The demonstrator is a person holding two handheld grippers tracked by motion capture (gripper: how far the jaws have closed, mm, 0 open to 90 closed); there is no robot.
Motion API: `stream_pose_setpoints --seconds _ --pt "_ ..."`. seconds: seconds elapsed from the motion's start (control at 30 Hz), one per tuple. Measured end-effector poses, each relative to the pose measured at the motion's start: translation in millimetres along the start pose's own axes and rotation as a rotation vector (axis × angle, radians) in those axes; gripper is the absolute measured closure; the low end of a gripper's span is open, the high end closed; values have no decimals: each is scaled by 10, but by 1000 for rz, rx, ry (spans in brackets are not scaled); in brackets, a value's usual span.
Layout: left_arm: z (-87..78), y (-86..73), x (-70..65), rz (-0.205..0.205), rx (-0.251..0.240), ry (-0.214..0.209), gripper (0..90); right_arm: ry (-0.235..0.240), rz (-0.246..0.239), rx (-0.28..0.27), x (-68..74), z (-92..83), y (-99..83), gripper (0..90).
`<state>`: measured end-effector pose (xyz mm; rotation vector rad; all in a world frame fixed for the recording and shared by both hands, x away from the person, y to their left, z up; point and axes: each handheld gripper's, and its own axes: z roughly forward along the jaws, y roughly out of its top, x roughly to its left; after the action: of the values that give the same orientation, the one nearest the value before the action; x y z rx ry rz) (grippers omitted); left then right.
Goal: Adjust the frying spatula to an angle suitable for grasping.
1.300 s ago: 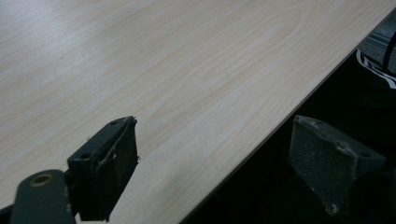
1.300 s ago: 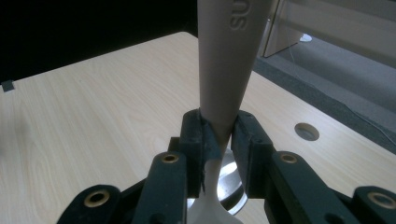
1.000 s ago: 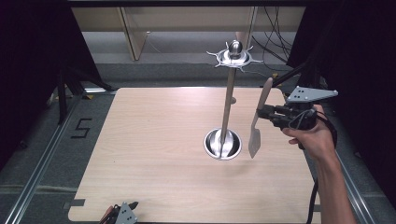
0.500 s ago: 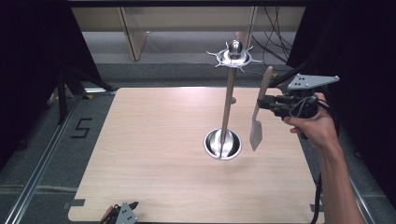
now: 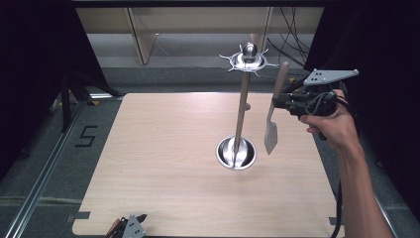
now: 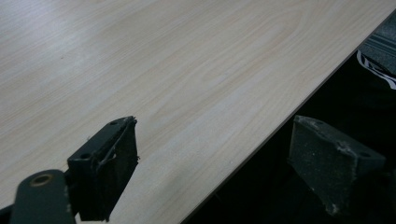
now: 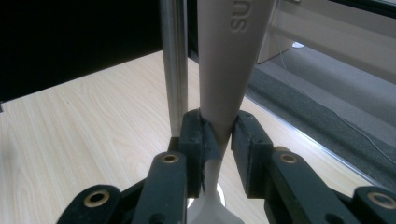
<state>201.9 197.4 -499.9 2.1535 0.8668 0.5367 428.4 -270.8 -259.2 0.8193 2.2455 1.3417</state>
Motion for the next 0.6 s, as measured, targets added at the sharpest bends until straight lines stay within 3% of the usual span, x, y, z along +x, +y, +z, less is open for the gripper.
stream_pose_setpoints --seconds 0.07,0.1,0.3,0.37,0.47,0.6 --pt "-3 1 10 15 4 -1 148 17 -18 21 -15 -1 21 752" --pt "2 0 -1 1 1 0 148 27 -17 25 -12 5 33 751" --pt "-3 0 0 2 1 0 148 14 -18 21 0 47 57 751" --pt "-7 1 12 17 6 -3 148 28 -11 46 -6 44 75 751" --pt "1 -2 -2 2 2 -1 148 30 -7 43 -9 74 90 751" --pt "-4 0 5 10 0 1 148 38 -28 62 -25 115 124 751"
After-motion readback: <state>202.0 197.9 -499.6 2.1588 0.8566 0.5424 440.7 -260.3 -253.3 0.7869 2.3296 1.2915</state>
